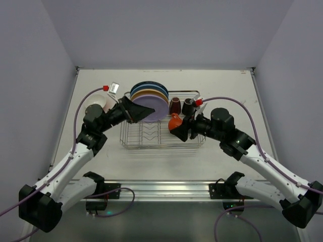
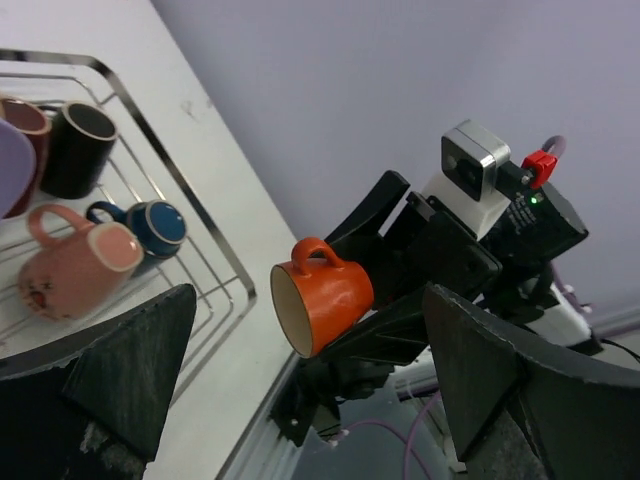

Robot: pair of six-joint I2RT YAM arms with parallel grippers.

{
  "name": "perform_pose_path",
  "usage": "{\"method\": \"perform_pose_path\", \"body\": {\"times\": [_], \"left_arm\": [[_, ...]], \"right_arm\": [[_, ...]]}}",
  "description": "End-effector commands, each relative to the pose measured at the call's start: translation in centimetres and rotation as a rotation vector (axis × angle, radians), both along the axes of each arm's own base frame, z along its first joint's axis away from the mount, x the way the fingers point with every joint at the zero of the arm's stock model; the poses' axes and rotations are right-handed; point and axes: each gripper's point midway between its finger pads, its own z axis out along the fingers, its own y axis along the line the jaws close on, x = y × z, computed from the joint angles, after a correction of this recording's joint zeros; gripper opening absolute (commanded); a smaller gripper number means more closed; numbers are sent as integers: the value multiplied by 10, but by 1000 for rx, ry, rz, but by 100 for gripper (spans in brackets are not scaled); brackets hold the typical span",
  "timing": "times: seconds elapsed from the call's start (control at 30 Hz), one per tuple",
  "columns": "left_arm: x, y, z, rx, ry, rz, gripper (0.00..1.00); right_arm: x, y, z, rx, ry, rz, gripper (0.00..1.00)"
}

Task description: Unload the mixed dishes from the dish rack

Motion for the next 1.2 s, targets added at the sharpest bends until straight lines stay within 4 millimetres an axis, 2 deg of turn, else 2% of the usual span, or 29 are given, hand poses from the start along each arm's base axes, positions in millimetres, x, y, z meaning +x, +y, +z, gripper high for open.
{"method": "perform_pose_path", "body": {"times": [0.0, 0.07, 0.17, 0.27, 0.47, 0.67, 0.9, 1.0, 1.17], "left_arm": [[-27, -13, 29, -150, -16, -118, 100], [-32, -17, 24, -158, 11, -129, 100], [-43, -24, 30, -189, -11, -149, 100], [-55, -34, 40, -206, -59, -195, 100], [-65, -47, 45, -223, -118, -224, 98], [-66, -58, 42, -228, -133, -247, 90], [-69, -66, 35, -218, -119, -275, 89], [-74, -69, 37, -226, -116, -292, 85], [-83, -72, 40, -241, -116, -326, 68]], "right_arm": [[-8, 10, 49, 141, -177, 95, 34], [-12, 11, 55, 160, -192, 116, 34], [-15, 10, 58, 176, -185, 125, 34], [-15, 12, 70, 212, -193, 123, 34], [-15, 16, 81, 257, -124, 112, 33], [-31, 22, 82, 287, -100, 197, 34], [-28, 16, 84, 293, -119, 160, 34], [-25, 14, 86, 296, -140, 141, 34], [-27, 15, 89, 302, -168, 164, 35]]}}
